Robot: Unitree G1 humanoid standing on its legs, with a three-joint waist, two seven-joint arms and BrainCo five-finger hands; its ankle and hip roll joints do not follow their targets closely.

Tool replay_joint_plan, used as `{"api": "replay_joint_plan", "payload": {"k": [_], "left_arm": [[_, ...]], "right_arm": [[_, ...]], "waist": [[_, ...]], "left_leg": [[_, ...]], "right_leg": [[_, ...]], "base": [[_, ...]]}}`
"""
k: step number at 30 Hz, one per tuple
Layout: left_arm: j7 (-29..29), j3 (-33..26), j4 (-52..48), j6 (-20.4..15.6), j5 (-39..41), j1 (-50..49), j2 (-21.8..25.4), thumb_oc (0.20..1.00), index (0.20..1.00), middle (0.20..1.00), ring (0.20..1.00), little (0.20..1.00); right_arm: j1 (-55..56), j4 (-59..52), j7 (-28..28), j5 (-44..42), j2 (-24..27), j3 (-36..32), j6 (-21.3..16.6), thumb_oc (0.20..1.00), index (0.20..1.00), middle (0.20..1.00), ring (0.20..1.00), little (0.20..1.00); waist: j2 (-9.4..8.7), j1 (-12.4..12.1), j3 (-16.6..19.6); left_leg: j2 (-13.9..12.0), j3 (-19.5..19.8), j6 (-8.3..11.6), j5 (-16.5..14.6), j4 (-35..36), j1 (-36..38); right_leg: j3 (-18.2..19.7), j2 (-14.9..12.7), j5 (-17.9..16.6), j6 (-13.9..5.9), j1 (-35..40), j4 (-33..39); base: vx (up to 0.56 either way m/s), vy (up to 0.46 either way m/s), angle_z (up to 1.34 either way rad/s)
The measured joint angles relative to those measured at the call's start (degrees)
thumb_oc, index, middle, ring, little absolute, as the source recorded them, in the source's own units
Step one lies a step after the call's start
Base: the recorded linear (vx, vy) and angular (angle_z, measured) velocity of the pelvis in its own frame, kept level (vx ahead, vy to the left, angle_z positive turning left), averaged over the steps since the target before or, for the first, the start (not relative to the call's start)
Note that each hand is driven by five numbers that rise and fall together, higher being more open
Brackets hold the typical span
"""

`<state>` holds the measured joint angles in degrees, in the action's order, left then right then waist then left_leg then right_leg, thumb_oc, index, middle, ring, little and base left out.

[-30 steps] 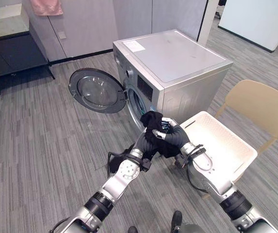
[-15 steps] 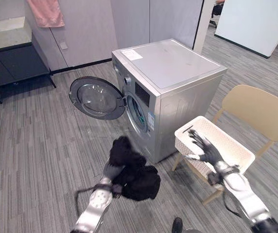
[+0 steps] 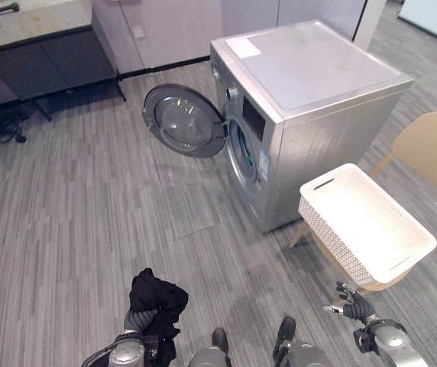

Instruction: Grab the laundry basket,head to the washer,open it,put in the laundry and shut it.

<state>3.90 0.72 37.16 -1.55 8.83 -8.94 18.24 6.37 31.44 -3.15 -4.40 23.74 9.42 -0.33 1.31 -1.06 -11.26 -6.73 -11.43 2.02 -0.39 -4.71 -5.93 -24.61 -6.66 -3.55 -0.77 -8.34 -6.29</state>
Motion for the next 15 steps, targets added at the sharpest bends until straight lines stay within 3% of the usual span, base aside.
{"api": "replay_joint_plan", "payload": {"k": [1, 3, 4, 8, 11, 12, 14, 15], "left_arm": [[0.13, -0.04, -0.33, -0.06, 0.01, 0.46, 0.17, 0.2, 0.2, 0.2, 0.2, 0.2], [0.13, -0.02, -0.41, -0.14, -0.01, 1.82, 0.61, 0.2, 0.2, 0.2, 0.2, 0.2], [0.07, 0.05, -0.37, 0.15, -0.01, 2.85, 0.61, 0.2, 0.2, 0.2, 0.2, 0.2], [0.04, 0.05, -0.63, 0.38, 0.01, 1.26, 0.23, 0.2, 0.2, 0.2, 0.2, 0.2], [0.0, -0.22, -0.73, 0.44, 0.02, 0.5, 0.26, 0.2, 0.2, 0.2, 0.2, 0.2], [-0.1, -0.21, -0.67, 0.54, -0.01, 0.23, 0.82, 0.2, 0.2, 0.2, 0.2, 0.2], [-0.26, 0.39, -0.67, 0.78, -0.03, 0.96, 1.56, 0.2, 0.2, 0.2, 0.2, 0.2], [-0.22, 0.62, -0.75, 0.77, -0.09, 1.09, 1.95, 0.2, 0.2, 0.2, 0.2, 0.2]], "right_arm": [[0.03, 0.44, 0.35, 0.02, -0.09, 0.04, 0.19, 1.0, 1.0, 1.0, 1.0, 1.0], [-0.03, 1.08, 1.13, 0.35, -0.29, -0.03, 0.4, 1.0, 1.0, 1.0, 1.0, 1.0], [-0.02, 0.99, 2.0, 2.26, -0.12, -0.33, 0.35, 1.0, 1.0, 1.0, 1.0, 1.0], [-1.88, 1.05, 2.51, 4.4, -0.34, -1.16, 0.41, 1.0, 1.0, 1.0, 1.0, 1.0], [-2.96, 0.89, 2.95, 4.63, -1.03, -1.19, 0.52, 1.0, 1.0, 1.0, 1.0, 1.0], [-3.37, 1.08, 2.99, 5.79, -2.16, -0.79, 0.61, 1.0, 1.0, 1.0, 1.0, 1.0], [-2.75, 0.95, 2.91, 6.7, -2.35, 1.28, 0.66, 1.0, 1.0, 1.0, 1.0, 1.0], [-2.31, 1.02, 2.87, 6.72, -2.51, 2.3, 0.79, 1.0, 1.0, 1.0, 1.0, 1.0]], "waist": [[-0.52, -0.03, -0.31], [-2.11, -0.47, -0.91], [-3.51, 0.63, -1.22], [-3.55, 0.76, -1.17], [-3.69, 0.1, -1.09], [-4.38, -0.58, -0.75], [-5.16, 0.22, -0.32], [-5.25, 0.63, 0.04]], "left_leg": [[-0.23, -0.3, 0.0, 0.0, 0.0, -0.58], [-0.39, -2.29, -0.09, -0.96, 1.51, -1.06], [-2.34, -10.51, 0.07, -1.08, 1.67, -2.38], [-3.67, -15.66, 0.91, 0.79, 3.61, 0.96], [-1.3, -13.64, 1.05, 1.94, 3.53, 0.94], [1.69, -13.13, -0.69, 1.28, 3.19, 0.89], [4.52, -11.43, -3.64, -0.7, 1.7, 0.33], [5.64, -11.37, -4.38, -0.2, 1.59, 0.44]], "right_leg": [[-0.56, -0.57, 1.1, 0.85, -0.64, -1.71], [-2.93, -1.25, 1.78, 0.15, -0.21, -0.29], [-8.27, -2.55, 0.92, -1.04, 1.41, 3.11], [-8.33, -3.33, 0.88, -1.11, 1.84, 2.66], [-6.99, -4.86, 0.38, -1.94, 2.02, 3.38], [-6.39, -7.26, 0.04, -3.44, 2.14, 2.37], [-5.36, -12.35, 0.48, -6.93, -0.04, -5.21], [-2.89, -13.66, 0.47, -6.65, -1.23, -8.61]], "base": [[0.08, 0.107, 0.78], [0.08, 0.166, 1.17], [0.16, 0.23, 1.56], [0.28, 0.266, 0.68], [0.32, 0.34, -0.04], [0.26, 0.319, -0.08], [0.21, 0.225, 0.29], [0.23, 0.202, 0.45]]}}
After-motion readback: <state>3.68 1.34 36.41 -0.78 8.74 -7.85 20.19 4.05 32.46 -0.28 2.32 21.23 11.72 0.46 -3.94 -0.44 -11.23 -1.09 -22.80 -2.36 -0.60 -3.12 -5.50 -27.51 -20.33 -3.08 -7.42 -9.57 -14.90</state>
